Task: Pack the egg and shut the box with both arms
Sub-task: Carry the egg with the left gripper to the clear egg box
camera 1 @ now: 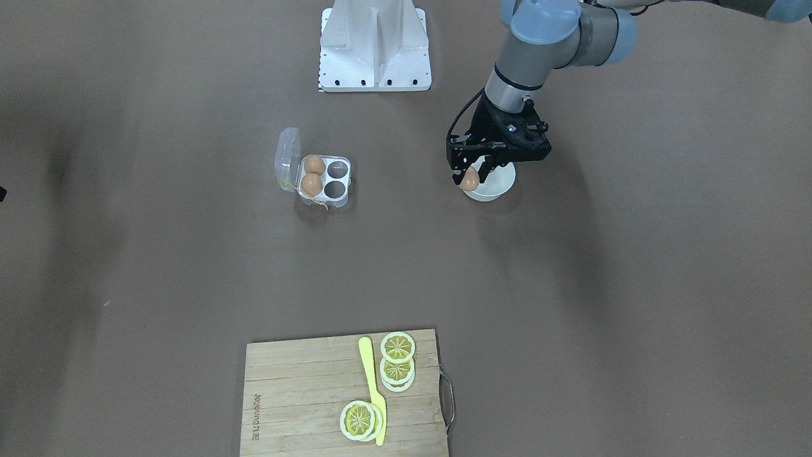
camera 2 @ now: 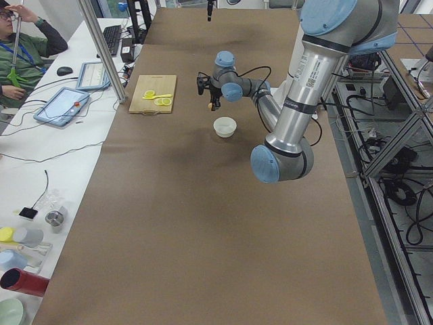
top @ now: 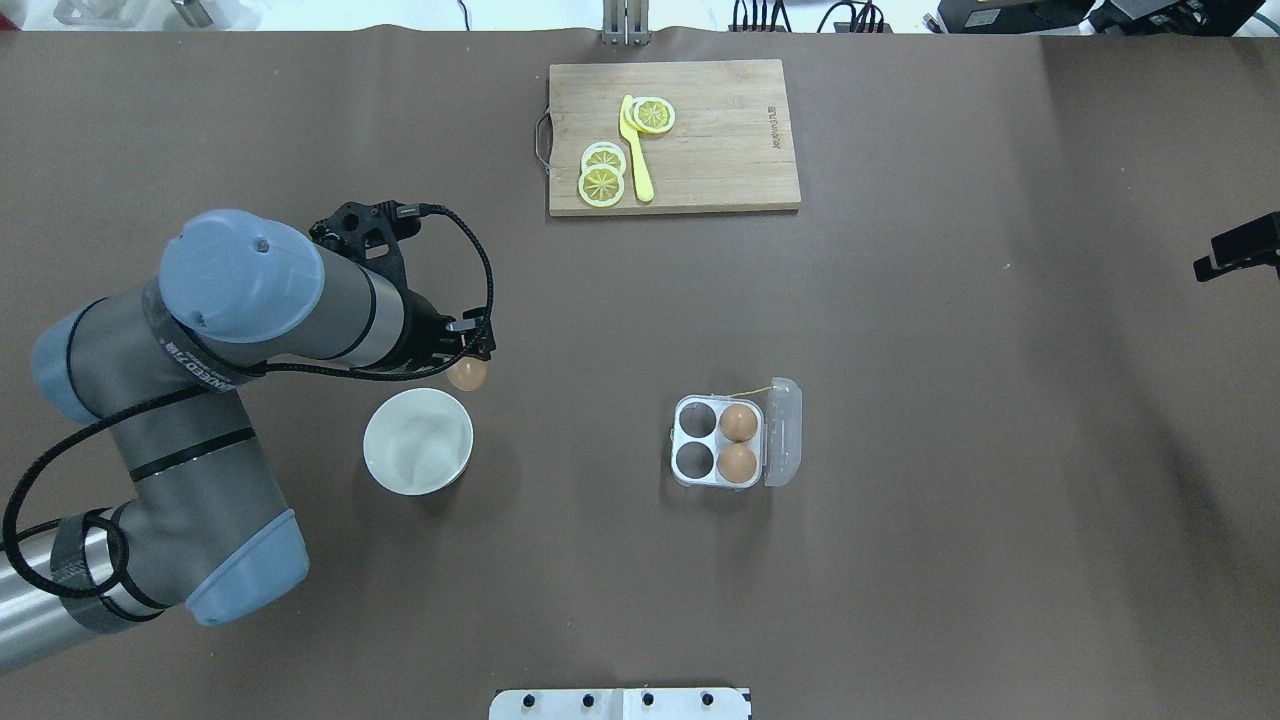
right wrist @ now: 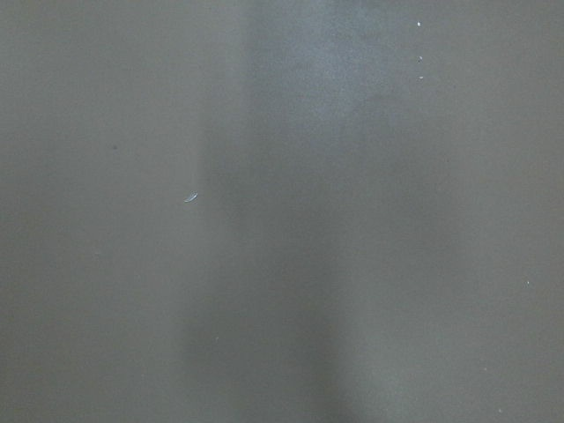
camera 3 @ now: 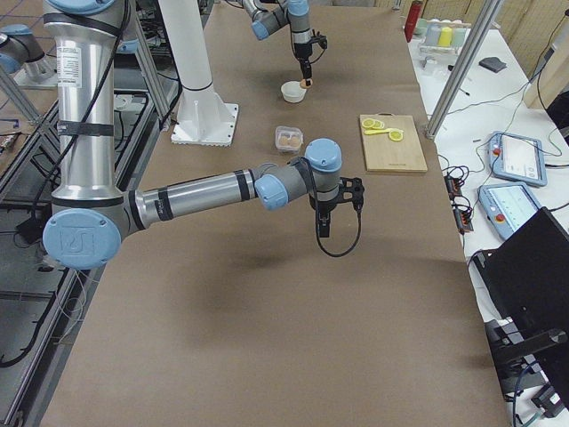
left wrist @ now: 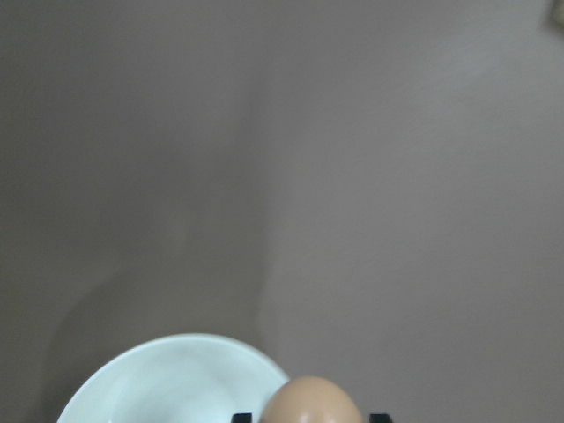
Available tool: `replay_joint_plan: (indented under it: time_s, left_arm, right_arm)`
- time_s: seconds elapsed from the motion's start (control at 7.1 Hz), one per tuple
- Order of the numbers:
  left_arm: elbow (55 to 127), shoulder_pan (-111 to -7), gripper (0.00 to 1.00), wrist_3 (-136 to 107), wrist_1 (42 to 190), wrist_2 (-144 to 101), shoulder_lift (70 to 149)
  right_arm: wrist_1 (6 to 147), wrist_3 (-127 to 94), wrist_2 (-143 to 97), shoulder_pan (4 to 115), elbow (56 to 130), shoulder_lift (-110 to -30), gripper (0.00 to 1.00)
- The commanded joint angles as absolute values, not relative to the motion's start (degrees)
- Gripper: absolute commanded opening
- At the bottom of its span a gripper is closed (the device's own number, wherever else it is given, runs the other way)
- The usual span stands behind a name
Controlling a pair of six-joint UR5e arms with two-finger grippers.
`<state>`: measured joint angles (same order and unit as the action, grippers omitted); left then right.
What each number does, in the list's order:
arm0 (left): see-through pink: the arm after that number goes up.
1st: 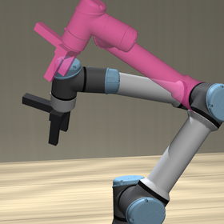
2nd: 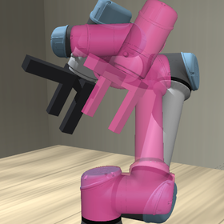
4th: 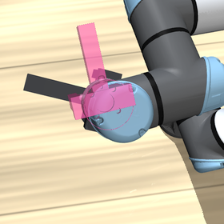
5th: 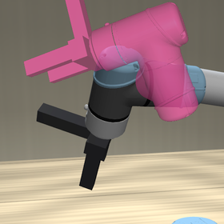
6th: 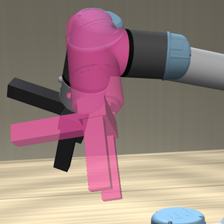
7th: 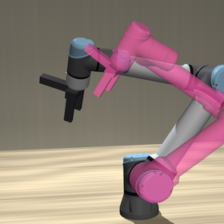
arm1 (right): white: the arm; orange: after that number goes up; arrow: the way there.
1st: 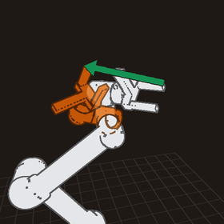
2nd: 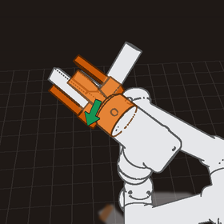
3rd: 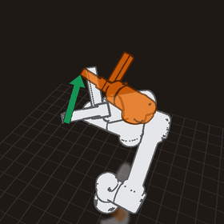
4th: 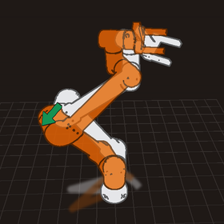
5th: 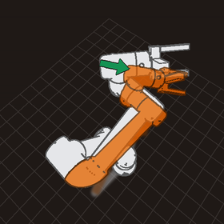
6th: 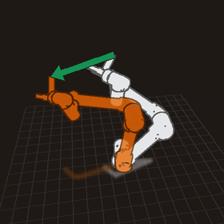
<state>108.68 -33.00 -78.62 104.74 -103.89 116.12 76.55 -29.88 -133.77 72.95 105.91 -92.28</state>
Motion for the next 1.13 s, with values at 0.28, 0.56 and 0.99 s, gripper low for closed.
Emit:
replay_joint_plan:
  time_s: [0.28, 0.56, 0.99]
  left_arm:
    - [99.4, -23.9, 0.0, -60.8, 132.6, -90.8, 119.6]
    - [92.4, -22.2, 0.0, -59.7, 145.7, -90.1, 120.2]
    - [84.7, -20.8, 0.0, -46.8, 155.0, -89.5, 124.7]
  right_arm:
    - [76.6, -29.9, -133.9, 72.9, 106.3, -92.3, 1.0]
    - [76.6, -29.9, -133.9, 72.9, 106.3, -92.3, 1.0]
    - [76.6, -29.9, -134.0, 72.9, 106.3, -92.2, 1.0]
